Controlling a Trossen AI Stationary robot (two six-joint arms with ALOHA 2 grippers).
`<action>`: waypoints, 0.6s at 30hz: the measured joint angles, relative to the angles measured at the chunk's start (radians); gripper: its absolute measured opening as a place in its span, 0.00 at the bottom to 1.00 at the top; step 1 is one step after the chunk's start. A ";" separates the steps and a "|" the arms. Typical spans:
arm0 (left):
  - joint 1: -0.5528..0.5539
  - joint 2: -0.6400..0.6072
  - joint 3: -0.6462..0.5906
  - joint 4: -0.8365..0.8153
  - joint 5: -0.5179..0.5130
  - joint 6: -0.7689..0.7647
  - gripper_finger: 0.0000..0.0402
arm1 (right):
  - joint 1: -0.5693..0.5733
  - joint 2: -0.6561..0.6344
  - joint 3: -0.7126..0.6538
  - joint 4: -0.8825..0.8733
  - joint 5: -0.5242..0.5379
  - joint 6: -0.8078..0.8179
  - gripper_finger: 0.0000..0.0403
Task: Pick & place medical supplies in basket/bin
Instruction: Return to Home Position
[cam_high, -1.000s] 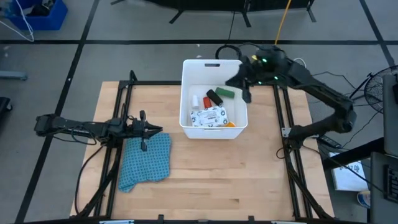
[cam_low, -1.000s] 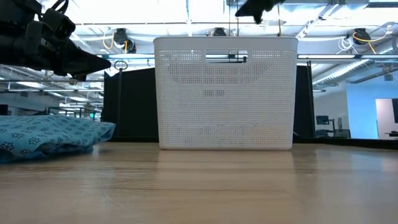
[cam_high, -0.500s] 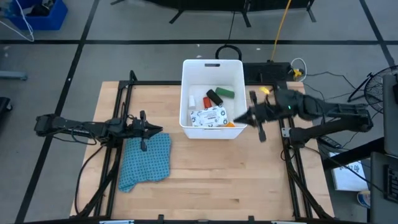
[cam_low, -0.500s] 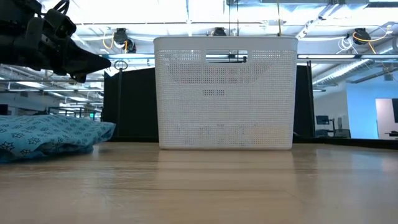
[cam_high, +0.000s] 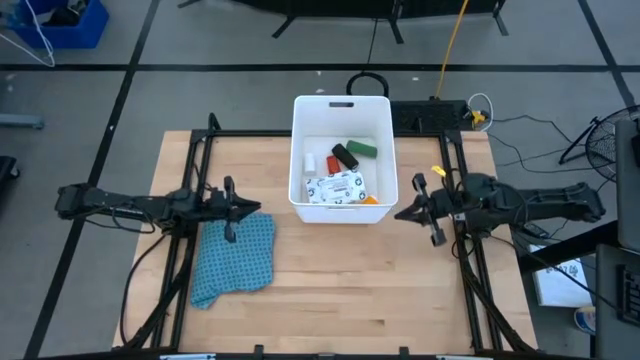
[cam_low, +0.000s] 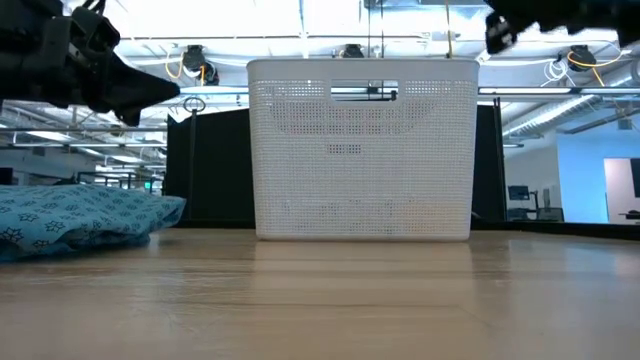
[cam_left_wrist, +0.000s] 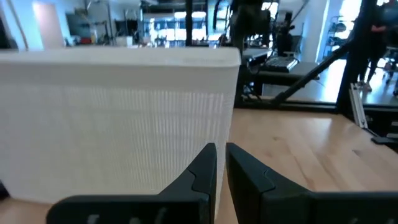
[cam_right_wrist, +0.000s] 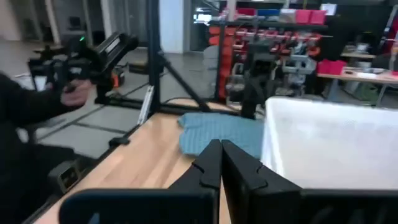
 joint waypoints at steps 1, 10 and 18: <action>0.000 0.000 0.000 0.005 0.007 0.019 0.09 | 0.000 -0.019 -0.033 0.013 -0.006 0.000 0.00; 0.000 0.000 0.000 0.008 0.079 0.092 0.07 | -0.003 -0.146 -0.294 0.252 -0.022 0.072 0.00; 0.000 0.000 0.000 0.010 0.081 0.129 0.03 | -0.042 -0.213 -0.379 0.288 0.060 0.070 0.00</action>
